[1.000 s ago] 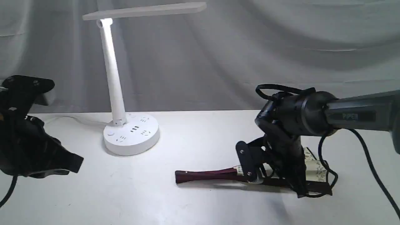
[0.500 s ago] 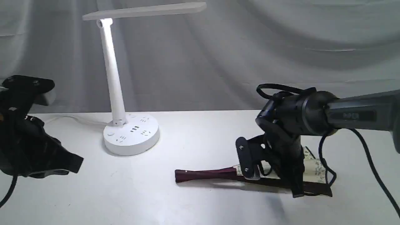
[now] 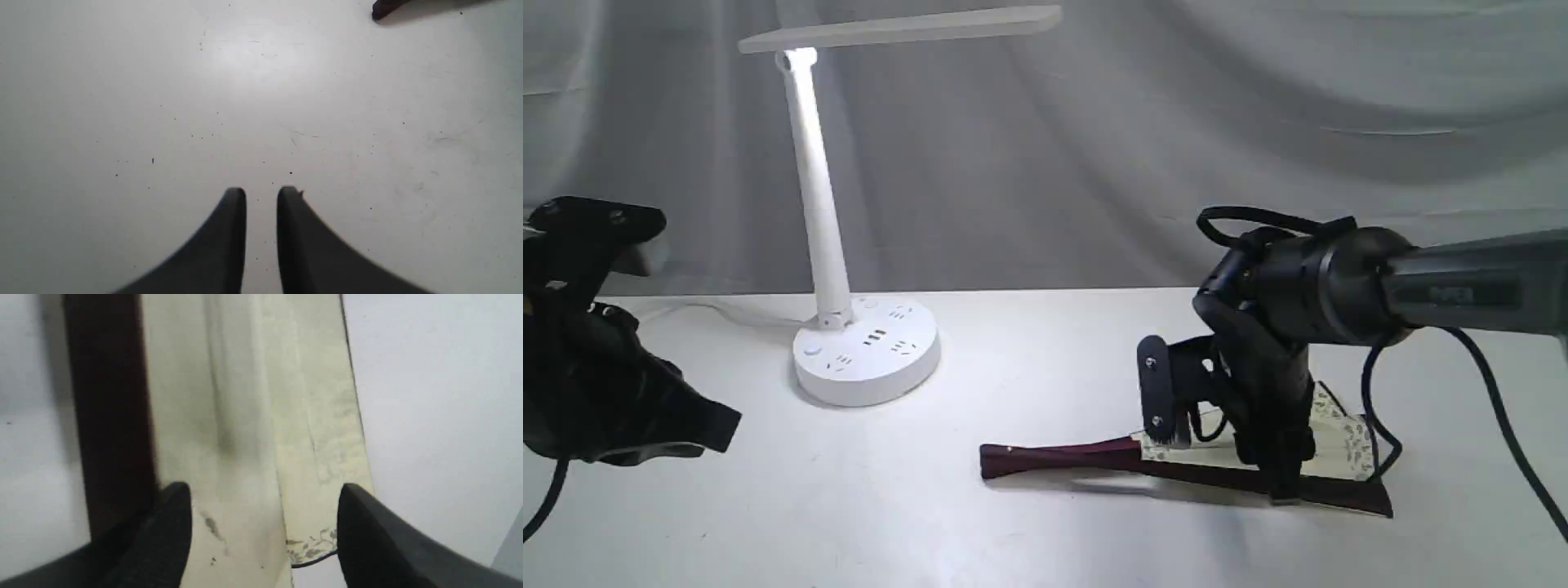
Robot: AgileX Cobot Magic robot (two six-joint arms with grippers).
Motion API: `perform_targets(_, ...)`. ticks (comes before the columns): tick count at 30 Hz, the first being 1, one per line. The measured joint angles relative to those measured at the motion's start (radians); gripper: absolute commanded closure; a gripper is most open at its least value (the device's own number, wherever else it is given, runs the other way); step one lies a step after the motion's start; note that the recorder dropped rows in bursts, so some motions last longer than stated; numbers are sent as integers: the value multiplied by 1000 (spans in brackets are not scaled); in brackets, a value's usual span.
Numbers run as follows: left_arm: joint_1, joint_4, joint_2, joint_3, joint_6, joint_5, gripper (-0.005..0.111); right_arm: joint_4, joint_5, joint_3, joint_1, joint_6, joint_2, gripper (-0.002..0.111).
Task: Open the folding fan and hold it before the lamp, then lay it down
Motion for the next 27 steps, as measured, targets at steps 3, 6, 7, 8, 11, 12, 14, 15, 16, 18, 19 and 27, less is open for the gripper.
perform_targets(3,0,0,0,0,2,0,93,13,0,0,0,51,-24,55)
perform_targets(6,0,0,0,0,2,0,93,25,0,0,0,140,-39,55)
perform_targets(7,0,0,0,0,2,0,93,30,0,0,0,173,-43,55)
perform_targets(8,0,0,0,0,2,0,93,37,2,0,0,192,-44,55)
perform_targets(11,0,0,0,0,2,0,93,51,30,0,0,295,-48,55)
perform_targets(12,0,0,0,0,2,0,93,55,42,0,0,325,-48,55)
perform_targets(14,0,0,0,0,2,0,93,60,66,0,0,377,-48,55)
perform_targets(15,0,0,0,0,2,0,93,68,80,0,0,396,-48,55)
perform_targets(16,0,0,0,0,2,0,93,80,95,0,0,409,-48,55)
perform_targets(18,0,0,0,0,2,0,93,118,122,0,0,412,-48,55)
perform_targets(19,0,0,0,0,2,0,93,153,137,0,0,405,-48,55)
perform_targets(27,0,0,0,0,4,0,93,421,153,2,-2,284,-86,55)
